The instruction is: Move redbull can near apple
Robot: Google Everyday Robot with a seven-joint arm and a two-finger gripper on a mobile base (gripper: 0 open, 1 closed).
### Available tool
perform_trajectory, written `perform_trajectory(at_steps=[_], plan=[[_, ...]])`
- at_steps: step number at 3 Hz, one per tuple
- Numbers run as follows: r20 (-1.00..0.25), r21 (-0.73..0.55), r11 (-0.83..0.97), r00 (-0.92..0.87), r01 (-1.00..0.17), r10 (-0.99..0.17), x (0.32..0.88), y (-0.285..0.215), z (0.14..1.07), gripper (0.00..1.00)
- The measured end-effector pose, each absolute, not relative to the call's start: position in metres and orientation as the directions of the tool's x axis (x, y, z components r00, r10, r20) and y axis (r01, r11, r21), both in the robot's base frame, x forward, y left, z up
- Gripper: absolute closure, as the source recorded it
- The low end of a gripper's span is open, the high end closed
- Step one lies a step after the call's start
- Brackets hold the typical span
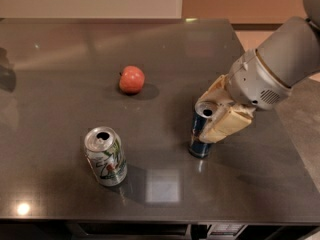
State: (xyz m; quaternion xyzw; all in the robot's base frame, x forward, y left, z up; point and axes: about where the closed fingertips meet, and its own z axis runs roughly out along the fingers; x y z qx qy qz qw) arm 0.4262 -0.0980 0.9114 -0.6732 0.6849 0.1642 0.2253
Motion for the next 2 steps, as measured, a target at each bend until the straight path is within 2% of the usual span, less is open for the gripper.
perform_trajectory(at_steps=[2], plan=[[-0.559,-0.094,0.033,0.026,-0.995,-0.829,0.444,-0.086,0.94,0.87]])
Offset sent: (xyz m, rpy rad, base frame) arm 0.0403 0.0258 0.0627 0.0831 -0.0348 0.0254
